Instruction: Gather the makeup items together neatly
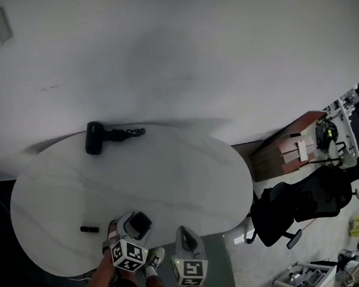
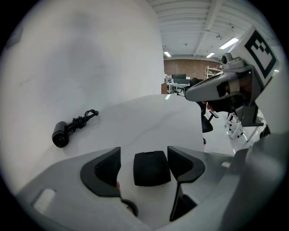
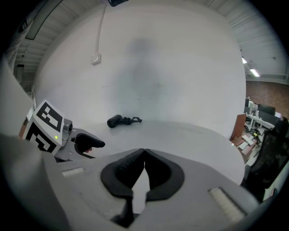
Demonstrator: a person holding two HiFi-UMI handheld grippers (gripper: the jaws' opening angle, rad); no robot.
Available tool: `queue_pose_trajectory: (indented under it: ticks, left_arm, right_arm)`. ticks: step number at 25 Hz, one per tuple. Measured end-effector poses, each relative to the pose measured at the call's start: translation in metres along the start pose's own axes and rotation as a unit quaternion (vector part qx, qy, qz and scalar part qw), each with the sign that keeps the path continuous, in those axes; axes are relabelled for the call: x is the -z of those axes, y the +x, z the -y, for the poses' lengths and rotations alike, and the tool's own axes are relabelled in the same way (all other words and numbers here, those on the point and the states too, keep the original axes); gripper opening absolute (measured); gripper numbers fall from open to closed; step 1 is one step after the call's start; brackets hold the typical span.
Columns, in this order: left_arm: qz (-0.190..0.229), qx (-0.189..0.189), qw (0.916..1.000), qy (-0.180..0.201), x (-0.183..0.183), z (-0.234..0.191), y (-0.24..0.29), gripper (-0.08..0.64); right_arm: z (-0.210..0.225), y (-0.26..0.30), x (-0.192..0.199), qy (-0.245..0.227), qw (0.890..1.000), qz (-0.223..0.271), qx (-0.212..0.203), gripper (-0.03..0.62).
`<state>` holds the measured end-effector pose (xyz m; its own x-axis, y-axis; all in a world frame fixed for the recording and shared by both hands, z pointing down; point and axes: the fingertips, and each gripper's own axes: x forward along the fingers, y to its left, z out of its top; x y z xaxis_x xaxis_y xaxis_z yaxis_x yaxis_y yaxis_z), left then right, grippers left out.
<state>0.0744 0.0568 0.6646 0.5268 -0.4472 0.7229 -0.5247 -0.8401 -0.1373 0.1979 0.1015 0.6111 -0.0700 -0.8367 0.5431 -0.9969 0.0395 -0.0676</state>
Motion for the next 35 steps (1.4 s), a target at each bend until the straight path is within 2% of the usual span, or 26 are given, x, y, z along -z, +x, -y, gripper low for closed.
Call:
queue_pose_trajectory:
  ticks: [7,13,18,27,35]
  left_arm:
    - [0.044,-0.062,0.9966,-0.033,-0.028,-0.023,-0.038,0.263]
    - [0.094,-0.13,0.985,-0.064,-0.052,-0.047,-0.091,0.196]
    - [0.133,-0.185,0.9689,-0.096,-0.059,-0.063,-0.14,0.148]
    - [0.185,-0.266,0.9293,-0.177,-0.046,-0.079,-0.222,0.059]
    - [0.206,-0.297,0.9037,-0.23,-0.019,-0.079,-0.264,0.015]
  right_arm:
    - [-0.003,-0.013,-0.031,-0.017,0.999,0.03,-0.007,0.005]
    - [-0.02,-0.029,-0.066,-0.034,0.997,0.07,-0.03,0.005]
    - [-0.044,-0.04,-0.099,-0.057,0.99,0.111,-0.061,0.005]
    - [-0.095,-0.061,-0.135,-0.103,0.976,0.143,-0.128,0.005]
    - [-0.129,-0.079,-0.147,-0.121,0.967,0.156,-0.164,0.005]
